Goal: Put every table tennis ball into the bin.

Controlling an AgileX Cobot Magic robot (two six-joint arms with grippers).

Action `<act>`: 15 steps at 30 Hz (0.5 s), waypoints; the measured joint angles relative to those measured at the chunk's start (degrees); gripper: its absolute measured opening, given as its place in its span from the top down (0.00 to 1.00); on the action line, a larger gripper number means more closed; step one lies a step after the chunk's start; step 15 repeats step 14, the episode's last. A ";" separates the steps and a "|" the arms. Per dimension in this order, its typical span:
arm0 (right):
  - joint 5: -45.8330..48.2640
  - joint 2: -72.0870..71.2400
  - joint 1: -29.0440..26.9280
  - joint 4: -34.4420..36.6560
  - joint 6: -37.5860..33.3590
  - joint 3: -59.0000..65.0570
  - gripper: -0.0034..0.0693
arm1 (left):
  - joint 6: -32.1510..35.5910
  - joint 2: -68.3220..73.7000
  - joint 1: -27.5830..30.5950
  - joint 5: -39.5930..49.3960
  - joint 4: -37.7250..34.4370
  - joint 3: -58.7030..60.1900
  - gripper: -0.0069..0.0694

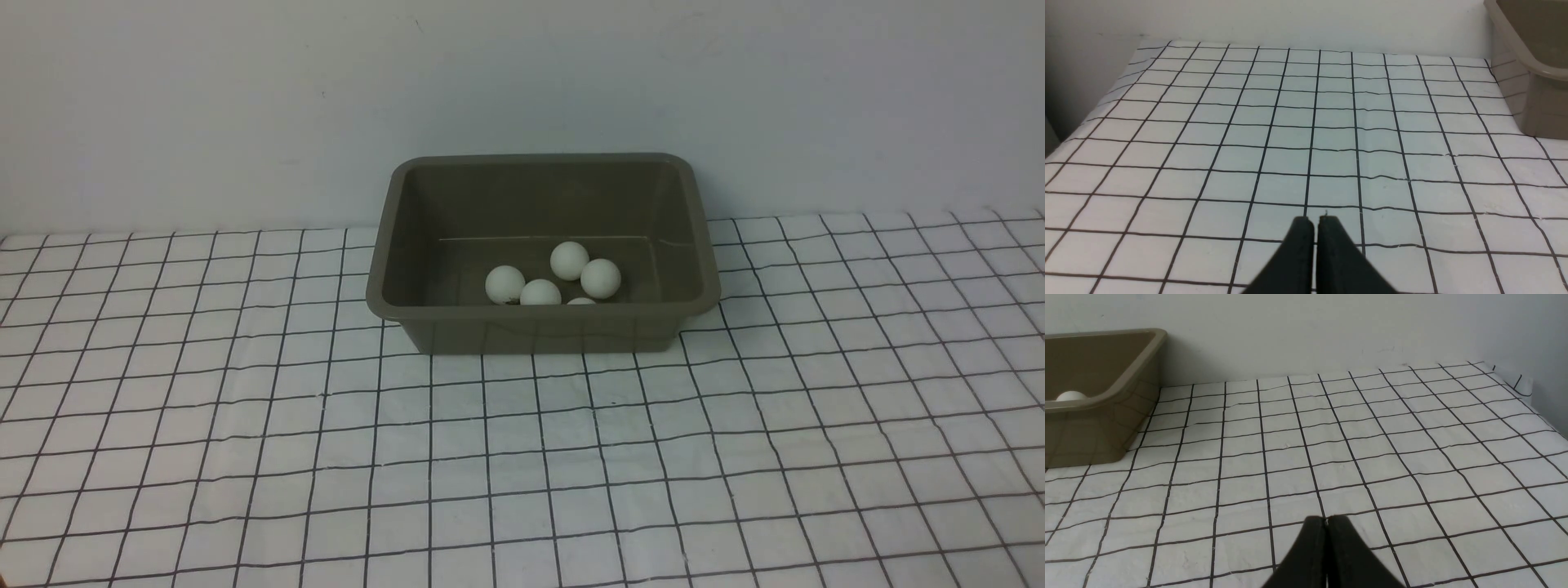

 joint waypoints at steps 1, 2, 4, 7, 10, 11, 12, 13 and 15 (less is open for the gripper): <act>0.00 0.00 0.00 0.00 0.00 0.00 0.97 | 0.00 0.00 0.00 0.00 0.00 0.00 0.91; 0.00 0.00 0.00 0.00 0.09 0.00 0.97 | 0.00 0.00 0.00 0.00 0.00 0.00 0.91; 0.00 0.00 0.00 0.00 0.40 0.00 0.97 | 0.00 0.00 0.00 0.00 0.00 0.00 0.91; 0.00 0.00 0.00 0.00 0.58 0.00 0.97 | 0.00 0.00 0.00 0.00 0.00 0.00 0.91; 0.00 0.00 0.00 0.07 0.58 0.00 0.97 | 0.00 0.00 0.00 0.00 0.00 0.00 0.91; 0.00 0.00 0.00 0.07 0.58 0.00 0.97 | 0.00 0.00 0.00 0.00 0.00 0.00 0.91; 0.00 0.00 0.00 0.14 0.58 0.00 0.97 | 0.00 0.00 0.00 0.00 0.00 0.00 0.91; 0.00 0.00 0.00 0.13 0.58 0.00 0.97 | 0.00 0.00 0.00 0.00 0.00 0.00 0.91; 0.00 0.00 0.00 0.13 0.58 0.00 0.97 | 0.00 0.00 0.00 0.00 0.00 0.00 0.91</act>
